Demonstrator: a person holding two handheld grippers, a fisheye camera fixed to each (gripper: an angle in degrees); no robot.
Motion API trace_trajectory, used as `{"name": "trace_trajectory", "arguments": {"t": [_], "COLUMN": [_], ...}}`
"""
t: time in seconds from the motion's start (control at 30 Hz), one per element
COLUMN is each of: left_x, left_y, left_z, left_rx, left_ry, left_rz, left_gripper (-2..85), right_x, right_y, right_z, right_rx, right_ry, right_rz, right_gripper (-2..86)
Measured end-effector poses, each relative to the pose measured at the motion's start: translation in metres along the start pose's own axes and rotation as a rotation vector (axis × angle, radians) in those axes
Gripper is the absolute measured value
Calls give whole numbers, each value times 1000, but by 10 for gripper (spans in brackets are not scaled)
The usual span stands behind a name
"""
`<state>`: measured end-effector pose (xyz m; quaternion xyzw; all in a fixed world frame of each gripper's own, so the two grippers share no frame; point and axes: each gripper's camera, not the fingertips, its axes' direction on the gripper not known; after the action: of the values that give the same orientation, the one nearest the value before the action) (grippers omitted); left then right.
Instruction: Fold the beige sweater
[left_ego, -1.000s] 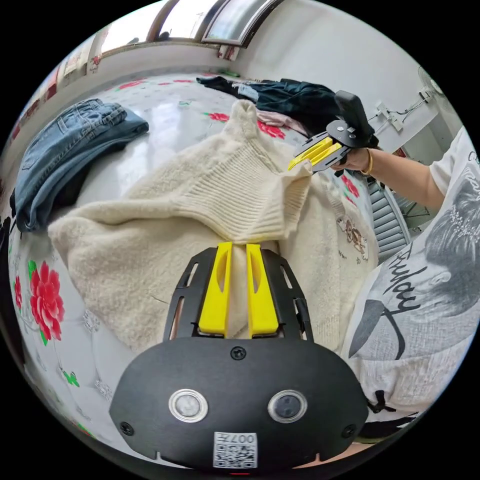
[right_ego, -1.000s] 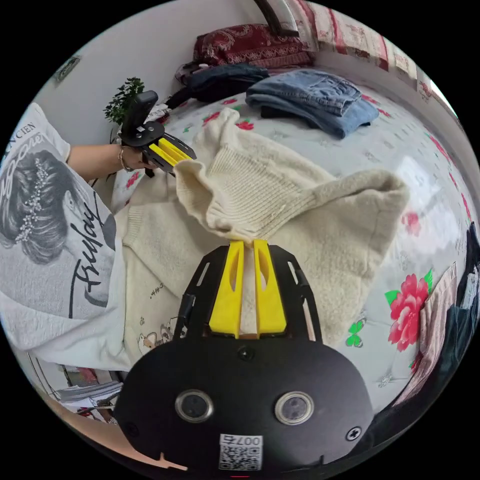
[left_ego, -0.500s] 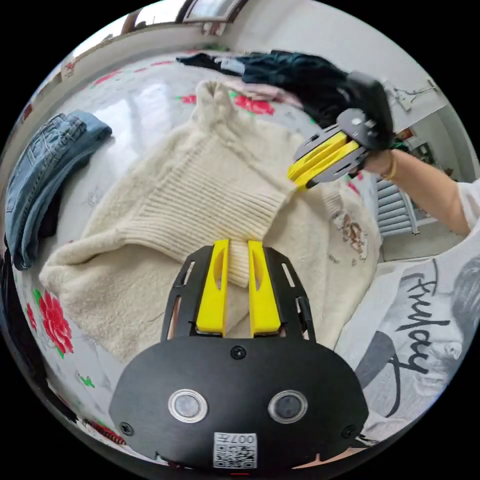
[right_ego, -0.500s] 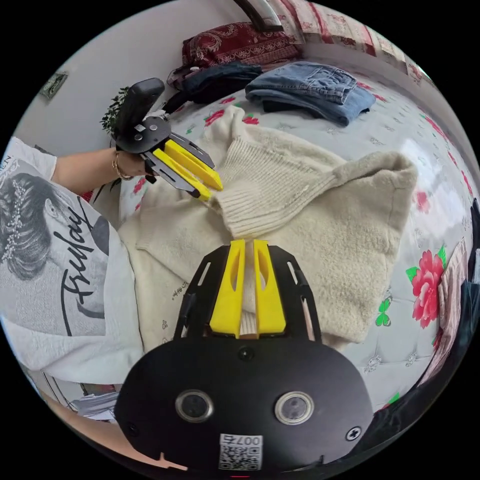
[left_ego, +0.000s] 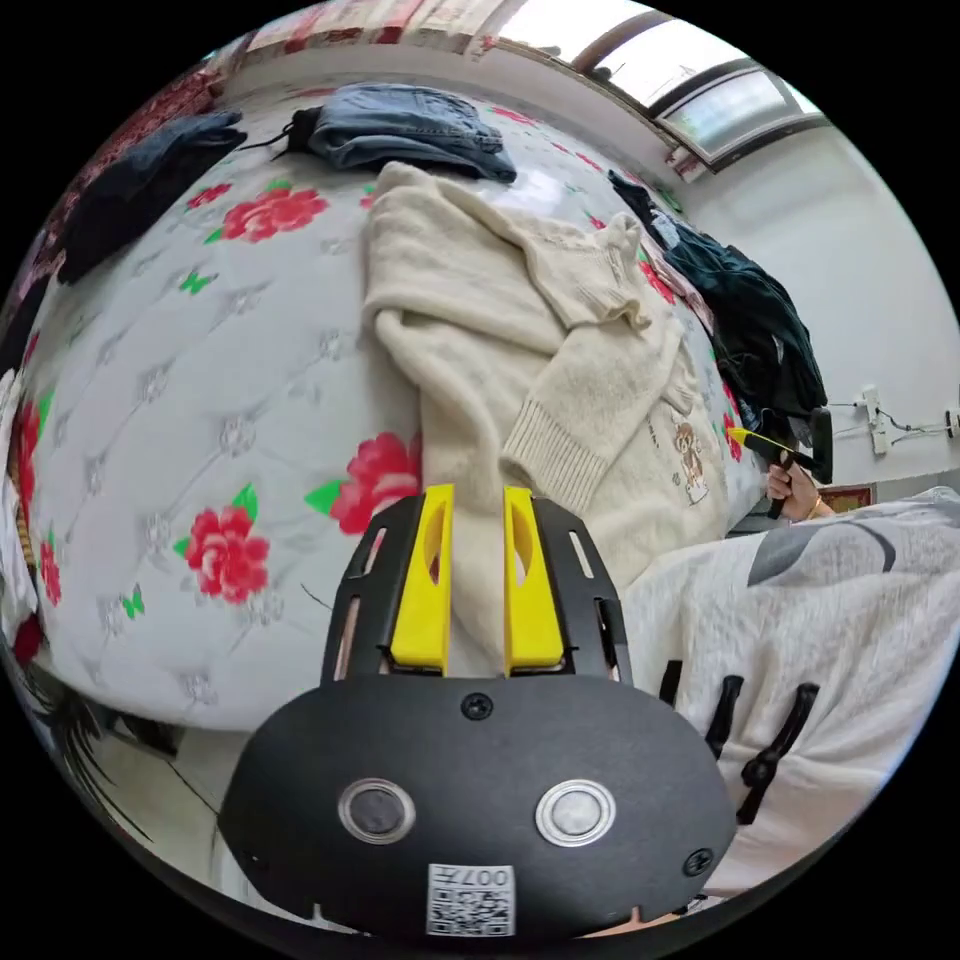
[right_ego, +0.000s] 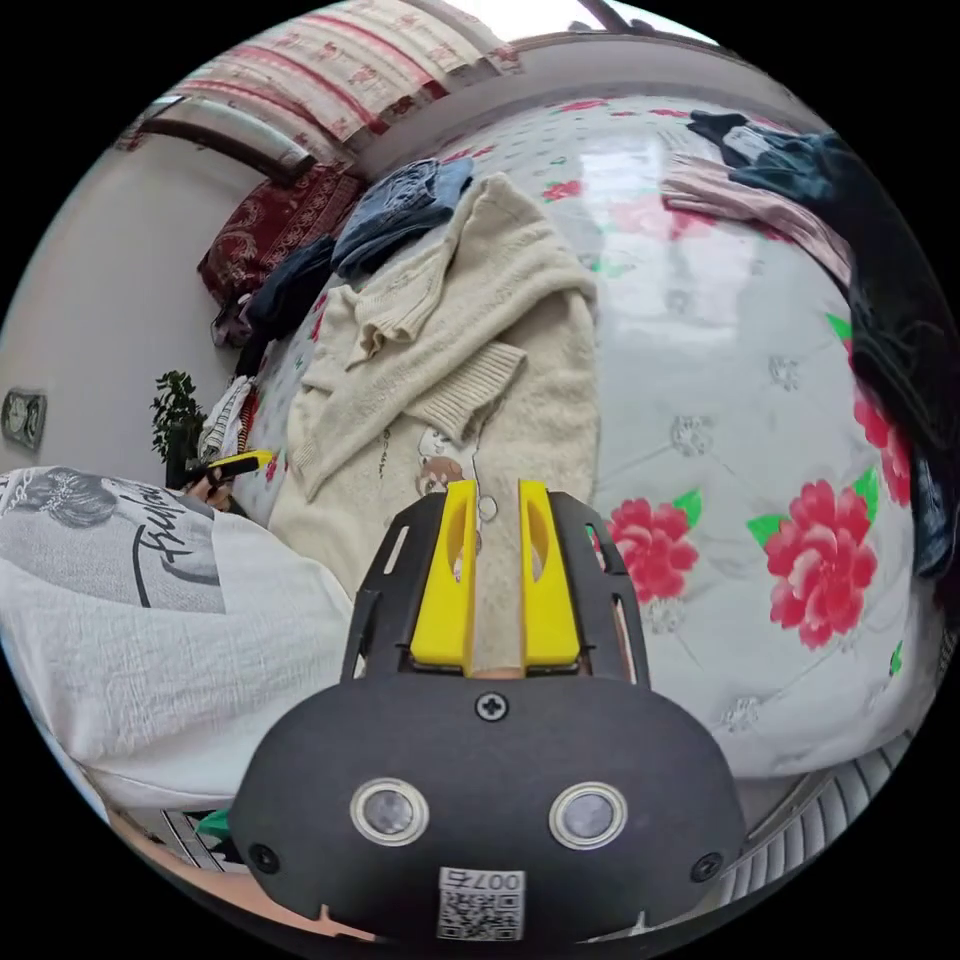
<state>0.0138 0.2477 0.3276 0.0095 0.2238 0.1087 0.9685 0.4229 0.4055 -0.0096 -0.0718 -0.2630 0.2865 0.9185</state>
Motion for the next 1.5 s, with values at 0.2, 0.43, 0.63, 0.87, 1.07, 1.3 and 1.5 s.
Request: {"name": "trace_trajectory", "arguments": {"t": [0.2,0.43,0.63,0.87,1.07,1.3,1.5], "left_x": [-3,22,22,-25,-91,-154,-170], "left_y": [76,62,44,41,14,-119,-227], "left_z": [2,35,27,-14,-73,-119,-87], "left_rx": [-20,-188,-259,-150,193,464,393], "left_ry": [57,-1,-3,240,613,813,494], "left_rz": [-160,-55,50,-21,-146,-271,-421], "left_gripper": [117,108,18,-2,-4,6,69], "right_x": [12,-2,-21,-34,-25,-27,-45], "right_y": [58,64,40,11,-62,-222,-333], "right_z": [-5,19,15,25,-53,-130,-58], "right_rx": [-83,-154,-209,-337,-86,277,240], "right_ry": [105,92,-41,-5,-360,-603,-292], "right_rz": [117,143,81,-15,-5,44,182], "right_gripper": [87,86,70,21,1,4,37]}}
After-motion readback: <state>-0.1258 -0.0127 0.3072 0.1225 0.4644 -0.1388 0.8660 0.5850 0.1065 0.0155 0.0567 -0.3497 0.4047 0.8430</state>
